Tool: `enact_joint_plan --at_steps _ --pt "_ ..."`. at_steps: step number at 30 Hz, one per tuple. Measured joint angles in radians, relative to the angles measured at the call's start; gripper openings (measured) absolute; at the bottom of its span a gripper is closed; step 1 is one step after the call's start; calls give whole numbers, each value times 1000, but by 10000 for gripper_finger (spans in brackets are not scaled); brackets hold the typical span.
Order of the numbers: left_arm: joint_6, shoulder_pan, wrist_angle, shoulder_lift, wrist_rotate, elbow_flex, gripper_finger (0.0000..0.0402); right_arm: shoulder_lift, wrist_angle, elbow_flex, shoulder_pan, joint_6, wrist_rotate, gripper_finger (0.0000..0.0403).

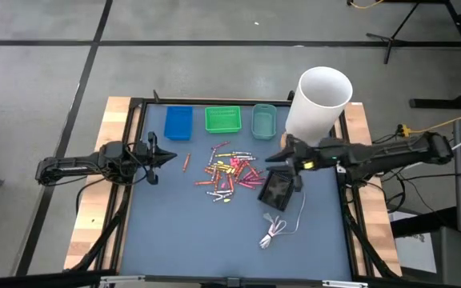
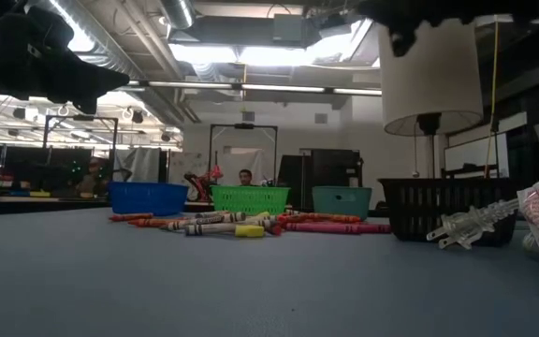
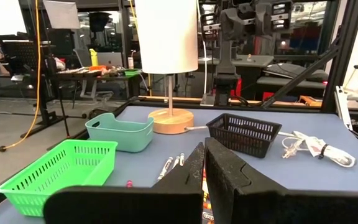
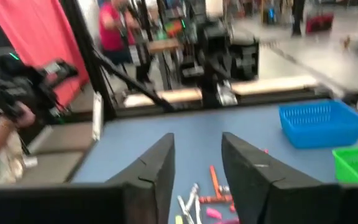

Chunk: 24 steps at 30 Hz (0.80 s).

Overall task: Sort crayons
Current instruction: Put the orange crayon into the green bin

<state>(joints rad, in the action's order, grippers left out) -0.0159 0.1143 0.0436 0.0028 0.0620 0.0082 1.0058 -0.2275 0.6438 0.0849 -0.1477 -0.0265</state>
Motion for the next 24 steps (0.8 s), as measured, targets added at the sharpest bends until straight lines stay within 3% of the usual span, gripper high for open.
enact_joint_plan --at_steps 6,11,24 --pt "0 0 -2 0 3 0 0 193 210 206 0 4 57 193" --pt "0 0 -2 0 6 0 0 338 382 334 0 -2 179 201" --pt "0 0 -5 0 6 0 0 588 465 381 0 -53 251 201"
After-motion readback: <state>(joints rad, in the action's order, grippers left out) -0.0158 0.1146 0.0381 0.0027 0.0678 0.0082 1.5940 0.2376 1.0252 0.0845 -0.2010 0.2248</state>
